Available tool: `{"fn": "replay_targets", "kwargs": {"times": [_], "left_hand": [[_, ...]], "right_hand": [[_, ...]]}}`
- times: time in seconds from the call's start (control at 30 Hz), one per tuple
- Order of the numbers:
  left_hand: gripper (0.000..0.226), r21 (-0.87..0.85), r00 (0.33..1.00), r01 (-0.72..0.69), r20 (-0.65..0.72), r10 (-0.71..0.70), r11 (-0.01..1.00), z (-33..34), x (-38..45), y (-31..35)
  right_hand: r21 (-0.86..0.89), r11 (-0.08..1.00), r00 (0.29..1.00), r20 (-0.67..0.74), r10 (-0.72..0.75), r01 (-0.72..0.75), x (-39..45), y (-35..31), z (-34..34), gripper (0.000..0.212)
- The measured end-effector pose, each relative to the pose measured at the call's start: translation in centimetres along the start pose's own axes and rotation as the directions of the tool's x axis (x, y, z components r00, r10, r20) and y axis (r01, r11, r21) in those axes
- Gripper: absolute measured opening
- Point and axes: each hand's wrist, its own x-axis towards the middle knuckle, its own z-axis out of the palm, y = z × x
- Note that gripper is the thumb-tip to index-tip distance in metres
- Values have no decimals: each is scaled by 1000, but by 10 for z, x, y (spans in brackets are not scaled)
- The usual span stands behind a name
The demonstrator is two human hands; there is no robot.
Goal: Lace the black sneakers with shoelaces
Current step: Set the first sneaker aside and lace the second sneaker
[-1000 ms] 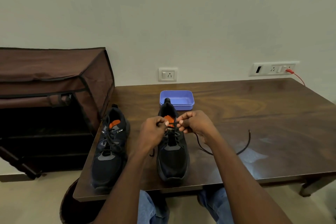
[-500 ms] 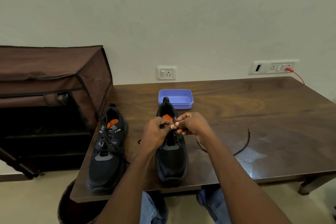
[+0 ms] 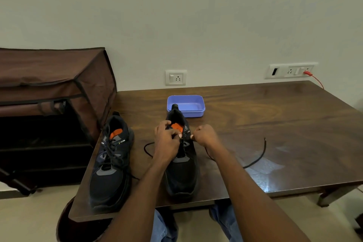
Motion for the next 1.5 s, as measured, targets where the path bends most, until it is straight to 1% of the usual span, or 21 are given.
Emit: {"fn": "replay_targets", "kwargs": {"times": [0.07, 0.1, 0.2, 0.23, 0.3, 0.37, 0.43, 0.5, 0.6, 0.7, 0.73, 0.8, 0.83, 0.93, 1.03, 1.17, 1.3, 1.43, 1.5], "left_hand": [[24, -88, 1000, 23, 10, -22, 996, 0, -1, 2], [24, -104, 999, 34, 12, -33, 994, 1, -1, 2], [5, -128, 995, 99, 31, -96, 987, 7, 0, 2], [5, -141, 991, 128, 46, -122, 982, 9, -1, 2], [15, -166, 982, 183, 69, -174, 969, 12, -1, 5], [26, -221, 969, 247, 78, -235, 943, 14, -2, 11], [35, -266, 945, 326, 82, -315, 907, 14, 0, 14], [37, -300, 924, 382, 88, -373, 874, 15, 1, 14], [32, -283, 937, 347, 64, -343, 894, 17, 0, 13], [15, -193, 972, 225, -15, -233, 955, 21, -2, 9], [13, -166, 979, 188, -51, -199, 968, 22, -3, 8], [14, -142, 979, 142, -123, -160, 980, 24, -5, 7], [15, -140, 977, 123, -157, -144, 983, 25, -6, 7], [19, -134, 970, 98, -208, -125, 986, 26, -9, 7], [25, -109, 975, 122, -171, -139, 987, 25, -9, 10], [39, -145, 971, 207, -93, -221, 968, 25, -7, 14], [61, -264, 956, 274, -29, -291, 925, 24, -5, 6], [65, -202, 958, 286, 54, -281, 937, 17, -5, 7], [54, -84, 974, 221, 73, -215, 972, 10, -3, 5]], "right_hand": [[-29, 1000, 999, 37, 4, -3, 3, 2, 4, 24], [-38, 999, 999, 46, 5, -3, 3, 2, 5, 25], [-79, 997, 999, 49, -3, 7, 1, 3, 5, 27], [-96, 995, 999, 42, -13, 17, 2, 4, 5, 29], [-128, 991, 999, 40, -36, 41, 0, 4, 5, 31], [-148, 988, 998, 49, -36, 43, -1, 4, 5, 29], [-145, 988, 997, 52, -50, 57, 0, 5, 6, 18], [-126, 990, 998, 32, -61, 64, -1, 6, 7, 12], [-116, 991, 997, 34, -64, 68, -1, 6, 7, 12], [-128, 989, 996, 42, -76, 81, 0, 6, 8, 12], [-136, 988, 996, 44, -73, 78, 1, 6, 8, 14], [-156, 985, 997, 44, -70, 76, 0, 5, 8, 23], [-166, 983, 997, 41, -73, 78, 1, 6, 9, 24], [-181, 980, 996, 28, -83, 87, 0, 6, 9, 16], [-213, 971, 994, 33, -104, 109, -1, 6, 9, 17], [-248, 957, 988, 35, -149, 153, -4, 8, 7, 22], [-264, 946, 982, 30, -185, 187, -5, 10, 8, 16], [-280, 945, 985, 20, -169, 168, -8, 10, 11, 10], [-279, 944, 984, 5, -179, 174, -8, 8, 7, 14]]}}
